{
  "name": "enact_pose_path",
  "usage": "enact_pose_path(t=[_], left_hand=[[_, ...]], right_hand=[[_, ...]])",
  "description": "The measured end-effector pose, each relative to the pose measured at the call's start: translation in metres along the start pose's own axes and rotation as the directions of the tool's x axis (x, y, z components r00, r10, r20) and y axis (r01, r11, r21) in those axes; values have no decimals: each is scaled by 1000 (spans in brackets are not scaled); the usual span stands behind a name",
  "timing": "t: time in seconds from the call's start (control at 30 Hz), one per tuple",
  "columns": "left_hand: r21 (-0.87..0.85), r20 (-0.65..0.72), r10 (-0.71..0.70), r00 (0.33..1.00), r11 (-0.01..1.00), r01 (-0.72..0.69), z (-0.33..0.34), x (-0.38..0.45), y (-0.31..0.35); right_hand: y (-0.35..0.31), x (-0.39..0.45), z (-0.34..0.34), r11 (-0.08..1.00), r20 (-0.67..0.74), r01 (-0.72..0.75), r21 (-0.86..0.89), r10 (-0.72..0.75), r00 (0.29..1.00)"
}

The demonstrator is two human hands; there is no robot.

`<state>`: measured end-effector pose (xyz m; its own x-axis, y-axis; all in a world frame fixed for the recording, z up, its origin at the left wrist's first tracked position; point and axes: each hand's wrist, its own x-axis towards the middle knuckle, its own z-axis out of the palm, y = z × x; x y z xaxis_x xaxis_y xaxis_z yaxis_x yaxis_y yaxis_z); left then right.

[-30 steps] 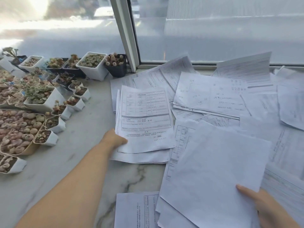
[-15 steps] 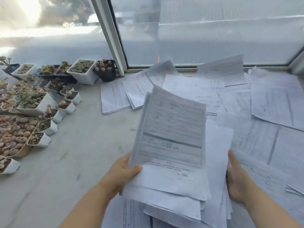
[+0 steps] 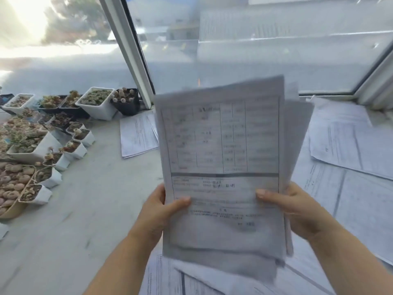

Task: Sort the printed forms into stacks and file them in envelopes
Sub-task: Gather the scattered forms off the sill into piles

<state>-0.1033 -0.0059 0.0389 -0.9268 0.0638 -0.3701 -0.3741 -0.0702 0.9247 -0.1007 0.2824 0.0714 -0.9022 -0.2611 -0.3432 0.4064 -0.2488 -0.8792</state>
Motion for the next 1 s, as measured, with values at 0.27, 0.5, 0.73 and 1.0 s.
enact_pose_path(t=[0.27, 0.5, 0.73, 1.0], left_hand=[[163, -218, 435, 874, 899, -407, 4, -5, 52], [68, -284, 154, 946, 988, -140, -6, 33, 34], [198, -263, 414, 872, 907, -371, 22, 20, 43], [288, -104, 295, 950, 923, -255, -37, 24, 41]], right_hand=[[-50, 9, 28, 905, -4, 320, -280, -335, 942], [3, 39, 37, 887, -164, 300, -351, -374, 913], [-10, 50, 48, 856, -310, 224, -467, -395, 865], [-27, 46, 41, 930, -388, 368, 20, -332, 860]])
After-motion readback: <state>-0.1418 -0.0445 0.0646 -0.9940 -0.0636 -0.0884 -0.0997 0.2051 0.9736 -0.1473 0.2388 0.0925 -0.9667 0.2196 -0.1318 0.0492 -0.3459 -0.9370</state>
